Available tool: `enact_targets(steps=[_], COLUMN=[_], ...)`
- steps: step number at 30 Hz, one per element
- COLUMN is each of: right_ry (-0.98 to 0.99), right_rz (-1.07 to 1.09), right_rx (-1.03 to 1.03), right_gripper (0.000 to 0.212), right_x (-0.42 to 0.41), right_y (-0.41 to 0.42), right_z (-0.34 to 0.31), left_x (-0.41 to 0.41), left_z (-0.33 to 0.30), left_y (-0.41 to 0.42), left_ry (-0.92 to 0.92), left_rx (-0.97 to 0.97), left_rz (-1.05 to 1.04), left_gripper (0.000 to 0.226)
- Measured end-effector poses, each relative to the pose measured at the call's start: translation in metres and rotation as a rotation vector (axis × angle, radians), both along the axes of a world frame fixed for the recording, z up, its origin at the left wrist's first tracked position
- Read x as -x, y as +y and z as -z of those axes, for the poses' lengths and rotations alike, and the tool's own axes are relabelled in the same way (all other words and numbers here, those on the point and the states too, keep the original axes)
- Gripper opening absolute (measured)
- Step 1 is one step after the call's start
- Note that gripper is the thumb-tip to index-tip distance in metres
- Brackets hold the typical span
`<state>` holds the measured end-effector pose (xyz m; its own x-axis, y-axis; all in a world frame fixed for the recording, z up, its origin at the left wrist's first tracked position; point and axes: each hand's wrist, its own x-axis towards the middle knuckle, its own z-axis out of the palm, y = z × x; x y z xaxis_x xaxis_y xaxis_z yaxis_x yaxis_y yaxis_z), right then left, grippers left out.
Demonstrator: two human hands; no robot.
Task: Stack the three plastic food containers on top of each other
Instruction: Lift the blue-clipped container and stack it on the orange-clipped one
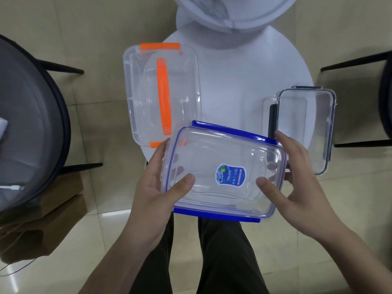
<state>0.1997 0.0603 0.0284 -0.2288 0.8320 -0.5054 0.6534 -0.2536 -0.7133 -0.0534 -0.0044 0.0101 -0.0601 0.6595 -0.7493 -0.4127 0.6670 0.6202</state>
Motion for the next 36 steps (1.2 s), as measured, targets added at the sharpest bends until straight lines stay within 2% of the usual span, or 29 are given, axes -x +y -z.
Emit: enact_targets(steps=[4, 7, 13, 15, 18, 20, 23, 28, 34, 36], right_ry=[-0.048, -0.086, 0.015, 0.07, 0.112, 0.128, 0.168, 0.205, 0.159, 0.176], right_rz=[0.019, -0.012, -0.059, -0.094, -0.137, -0.112, -0.046, 0.114, 0.175, 0.217], right_rx=[-0.006, 0.009, 0.153, 0.238, 0.257, 0.276, 0.285, 0.252, 0.209, 0.188], right_gripper=[0.081, 0.075, 0.072, 0.065, 0.05, 0.038, 0.028, 0.044, 0.049, 0.049], right_x=[-0.002, -0.002, 0.006, 0.012, 0.021, 0.024, 0.025, 0.027, 0.033, 0.036], right_y=[0.007, 0.018, 0.045, 0.048, 0.048, 0.046, 0.04, 0.026, 0.008, 0.004], right_z=[-0.002, -0.006, -0.015, -0.017, -0.018, -0.016, -0.012, -0.008, -0.007, -0.009], left_x=[0.004, 0.01, 0.021, 0.024, 0.026, 0.025, 0.024, 0.017, 0.006, 0.004], left_z=[-0.003, -0.006, -0.01, -0.009, -0.009, -0.009, -0.008, -0.011, -0.012, -0.011], left_y=[0.006, 0.011, 0.032, 0.039, 0.048, 0.051, 0.052, 0.04, 0.022, 0.018], left_ry=[0.02, 0.004, 0.045, 0.063, 0.079, 0.067, 0.039, 0.041, 0.052, 0.023], left_rx=[-0.003, -0.017, -0.063, -0.062, -0.063, -0.062, -0.032, -0.033, 0.068, 0.105], left_rz=[0.041, 0.061, 0.184, 0.202, 0.197, 0.167, 0.092, 0.076, 0.056, 0.059], left_gripper=[0.074, 0.078, 0.053, 0.053, 0.049, 0.042, 0.046, 0.065, 0.08, 0.078])
